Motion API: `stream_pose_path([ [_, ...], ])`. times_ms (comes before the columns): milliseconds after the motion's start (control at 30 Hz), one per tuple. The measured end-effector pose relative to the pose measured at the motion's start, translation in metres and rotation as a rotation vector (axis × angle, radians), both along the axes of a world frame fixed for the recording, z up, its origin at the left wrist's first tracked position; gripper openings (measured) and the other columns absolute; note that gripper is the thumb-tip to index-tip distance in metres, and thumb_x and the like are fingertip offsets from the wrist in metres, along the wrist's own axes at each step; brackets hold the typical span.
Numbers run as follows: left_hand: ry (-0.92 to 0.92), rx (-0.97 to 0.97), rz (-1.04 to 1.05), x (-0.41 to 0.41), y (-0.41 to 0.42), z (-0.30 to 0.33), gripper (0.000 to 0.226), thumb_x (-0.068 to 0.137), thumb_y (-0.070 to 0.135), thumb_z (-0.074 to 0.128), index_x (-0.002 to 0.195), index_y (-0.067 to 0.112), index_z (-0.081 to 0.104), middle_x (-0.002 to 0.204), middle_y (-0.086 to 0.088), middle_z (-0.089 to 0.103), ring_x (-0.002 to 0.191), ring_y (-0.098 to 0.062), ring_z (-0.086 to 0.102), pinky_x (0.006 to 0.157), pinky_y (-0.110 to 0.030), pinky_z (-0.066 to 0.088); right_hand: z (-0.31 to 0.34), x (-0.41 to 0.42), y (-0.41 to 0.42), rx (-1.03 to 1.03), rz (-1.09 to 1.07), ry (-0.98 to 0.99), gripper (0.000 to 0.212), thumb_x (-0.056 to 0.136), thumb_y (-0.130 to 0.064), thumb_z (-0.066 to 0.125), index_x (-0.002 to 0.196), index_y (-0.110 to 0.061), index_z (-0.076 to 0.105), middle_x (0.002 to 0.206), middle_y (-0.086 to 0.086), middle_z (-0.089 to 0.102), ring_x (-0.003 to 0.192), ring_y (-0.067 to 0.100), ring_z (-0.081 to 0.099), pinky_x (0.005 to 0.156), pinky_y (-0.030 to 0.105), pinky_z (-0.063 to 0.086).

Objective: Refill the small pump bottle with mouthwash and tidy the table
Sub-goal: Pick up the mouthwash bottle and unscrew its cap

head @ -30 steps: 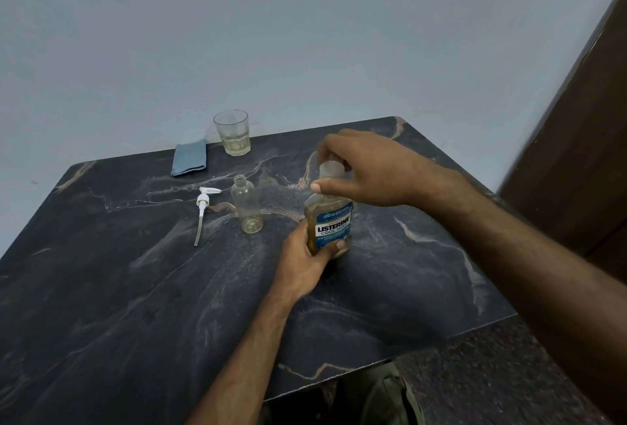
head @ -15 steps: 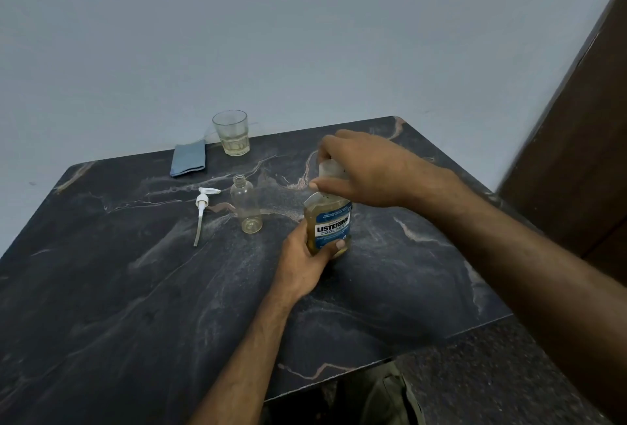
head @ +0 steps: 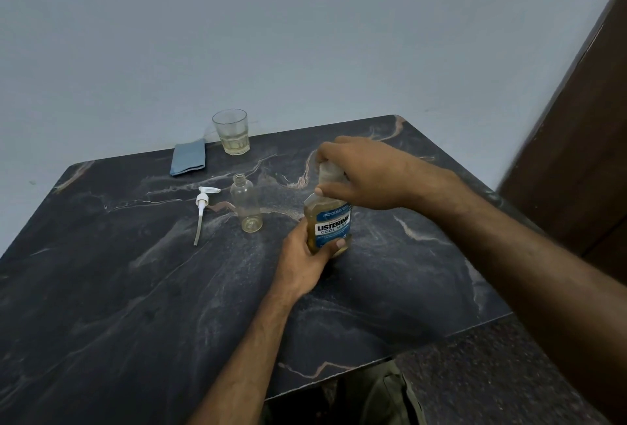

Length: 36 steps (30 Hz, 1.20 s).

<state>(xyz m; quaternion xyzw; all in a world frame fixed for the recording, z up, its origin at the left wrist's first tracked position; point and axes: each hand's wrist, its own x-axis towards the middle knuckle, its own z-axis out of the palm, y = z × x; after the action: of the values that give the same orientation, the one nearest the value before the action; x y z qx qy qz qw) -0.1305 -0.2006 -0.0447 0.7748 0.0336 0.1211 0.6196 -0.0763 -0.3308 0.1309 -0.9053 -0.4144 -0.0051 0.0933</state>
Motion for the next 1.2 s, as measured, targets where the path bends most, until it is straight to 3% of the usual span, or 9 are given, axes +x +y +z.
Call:
stream_pose_path([
  [133,0.012,0.009,0.002,0.0,0.001,0.0,0.037,0.08,0.027,0.077,0.105,0.043,0.055,0.097,0.034,0.067,0.099,0.014,0.061,0.077,-0.001,0.044,0.007,0.001,-0.001,0.017,0.054,0.125,0.033,0.093,-0.018,0.055,0.125,-0.024,0.056,0.114,-0.004,0.051,0.1,0.011,0.052,0.069,0.014,0.038],
  [300,0.011,0.025,0.008,0.0,0.0,0.001,0.037,0.081,0.027,0.076,0.107,0.043,0.054,0.1,0.028,0.066,0.099,0.015,0.06,0.076,-0.001,0.043,0.0,-0.001,-0.003,0.039,0.037,0.075,0.061,0.09,-0.058,0.058,0.141,-0.026,0.043,0.139,0.0,0.044,0.118,0.016,0.052,0.094,0.035,0.05],
  [467,0.021,0.027,0.007,-0.001,0.0,0.002,0.037,0.08,0.031,0.077,0.107,0.043,0.054,0.099,0.031,0.066,0.099,0.015,0.06,0.076,-0.001,0.044,-0.005,0.002,0.003,0.023,-0.098,-0.206,0.051,0.09,-0.065,0.051,0.117,-0.022,0.056,0.112,-0.001,0.056,0.094,0.015,0.054,0.075,0.035,0.049],
  [633,0.014,0.03,0.013,-0.001,0.0,0.002,0.037,0.08,0.03,0.077,0.108,0.041,0.055,0.098,0.032,0.067,0.099,0.014,0.061,0.076,-0.001,0.044,-0.003,0.007,0.003,0.068,-0.035,-0.178,0.044,0.09,-0.057,0.057,0.111,-0.019,0.057,0.101,-0.003,0.059,0.088,0.015,0.055,0.074,0.033,0.048],
  [800,0.026,0.05,0.011,0.001,0.001,-0.001,0.044,0.081,0.027,0.076,0.12,0.029,0.056,0.111,0.017,0.068,0.104,0.005,0.062,0.082,-0.011,0.049,0.005,0.014,-0.012,0.248,-0.023,-0.069,0.045,0.082,-0.058,0.069,0.104,-0.019,0.062,0.085,-0.014,0.056,0.075,0.003,0.052,0.059,0.016,0.037],
  [900,0.043,0.059,0.013,0.002,0.002,-0.001,0.046,0.082,0.025,0.075,0.122,0.026,0.055,0.112,0.015,0.066,0.102,0.008,0.061,0.078,-0.009,0.049,0.007,0.019,-0.022,0.424,-0.047,0.034,0.04,0.081,-0.055,0.071,0.102,-0.022,0.063,0.083,-0.014,0.057,0.071,0.001,0.052,0.058,0.009,0.039],
  [1067,0.039,0.035,0.024,0.002,0.002,-0.003,0.048,0.082,0.023,0.076,0.125,0.023,0.055,0.115,0.012,0.066,0.104,0.005,0.062,0.08,-0.007,0.049,0.0,0.034,-0.036,0.785,-0.097,0.236,0.028,0.096,-0.038,0.063,0.121,-0.025,0.068,0.081,-0.019,0.061,0.068,-0.01,0.056,0.065,0.009,0.044],
  [1133,0.034,0.03,0.03,0.002,0.001,-0.003,0.048,0.082,0.022,0.076,0.125,0.021,0.055,0.116,0.011,0.067,0.104,0.005,0.063,0.08,-0.007,0.049,-0.008,0.042,-0.042,0.863,-0.14,0.292,0.024,0.096,-0.036,0.062,0.116,-0.025,0.071,0.08,-0.024,0.063,0.068,-0.013,0.056,0.061,0.007,0.044],
  [1200,0.032,0.032,0.034,0.002,0.0,-0.003,0.047,0.081,0.022,0.076,0.124,0.022,0.056,0.116,0.011,0.067,0.103,0.004,0.063,0.08,-0.007,0.049,-0.019,0.051,-0.047,0.939,-0.2,0.346,0.019,0.093,-0.035,0.067,0.109,-0.024,0.07,0.085,-0.013,0.065,0.069,-0.006,0.059,0.058,0.01,0.046],
])
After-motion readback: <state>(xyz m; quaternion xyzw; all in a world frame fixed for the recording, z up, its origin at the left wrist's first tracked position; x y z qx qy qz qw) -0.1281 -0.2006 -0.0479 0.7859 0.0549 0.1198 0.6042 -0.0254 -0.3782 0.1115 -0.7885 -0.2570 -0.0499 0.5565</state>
